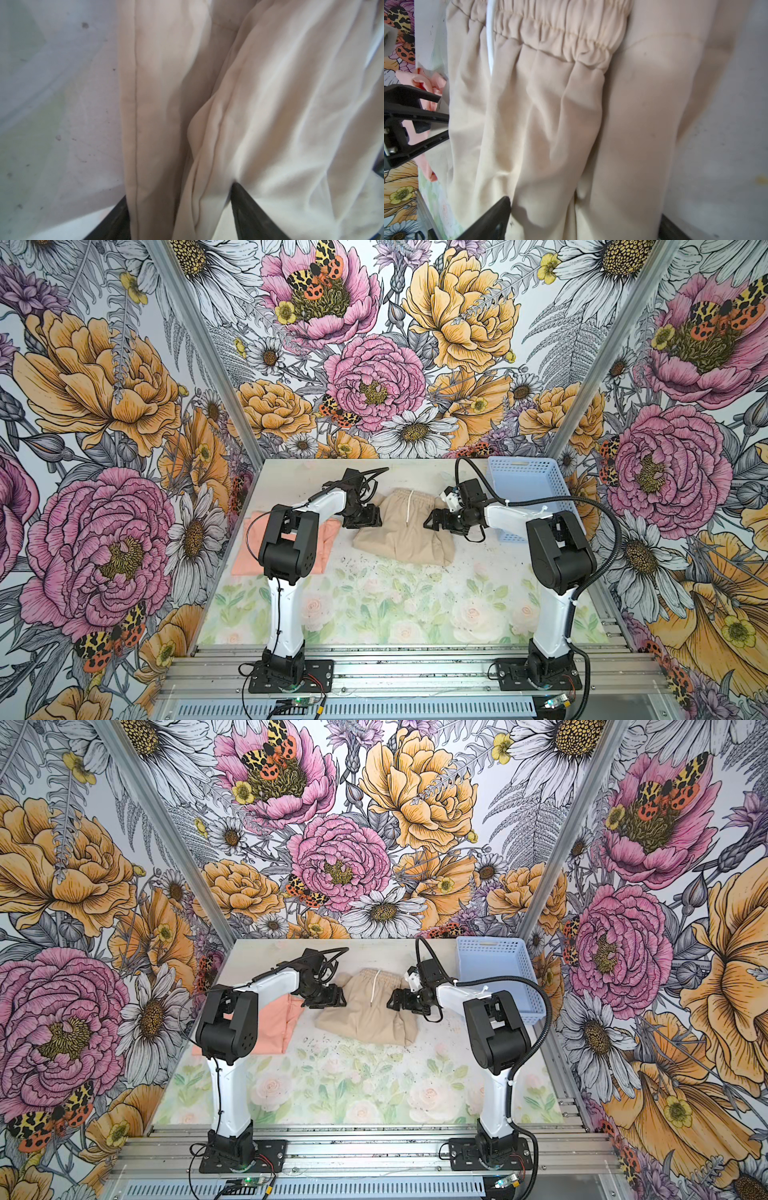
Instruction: Fold and stack the mixed laundry pile
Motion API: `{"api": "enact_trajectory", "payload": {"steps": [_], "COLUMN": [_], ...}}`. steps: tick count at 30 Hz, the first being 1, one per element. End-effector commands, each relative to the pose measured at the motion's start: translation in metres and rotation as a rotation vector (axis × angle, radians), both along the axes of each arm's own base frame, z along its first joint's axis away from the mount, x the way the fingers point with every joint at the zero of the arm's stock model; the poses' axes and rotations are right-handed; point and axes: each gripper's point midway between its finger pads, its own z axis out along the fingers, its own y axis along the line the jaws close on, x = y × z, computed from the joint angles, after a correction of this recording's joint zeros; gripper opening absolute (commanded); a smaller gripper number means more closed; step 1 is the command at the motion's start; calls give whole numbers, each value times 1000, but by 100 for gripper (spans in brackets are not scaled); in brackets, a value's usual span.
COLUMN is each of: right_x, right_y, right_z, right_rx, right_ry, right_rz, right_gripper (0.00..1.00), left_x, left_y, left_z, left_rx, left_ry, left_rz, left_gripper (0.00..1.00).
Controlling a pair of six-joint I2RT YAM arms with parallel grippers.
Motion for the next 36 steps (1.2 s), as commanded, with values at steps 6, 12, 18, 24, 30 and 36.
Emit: {"api": "enact_trajectory", "payload": {"steps": [6, 12, 18, 24, 30, 36], "right_x": [-6, 1, 5, 6, 9, 8], "right_y": [-6, -2, 3, 8, 15, 23], "right_z": [-33, -33, -35, -31, -18, 4], "right_rx": [-27, -5, 17, 44, 91, 143], "right_ry": [84, 82, 91, 94, 84, 71], "right_rz": [-27, -12, -1, 12, 29, 41], "right_gripper": [56, 37, 13, 0, 0, 0], "left_x": [-17, -18, -18, -20, -15, -5], "left_y": [-2, -5, -10, -13, -11, -3], "left_z": [-21, -24, -26, -28, -16, 21], "left_rx": [-19, -34, -59, -84, -133, -185], "left_ry": [74, 89, 98, 115, 93, 23], "left_rz": [-2, -6, -6, -8, 18, 40], "left_gripper": [52, 42, 29, 6, 0, 0]}}
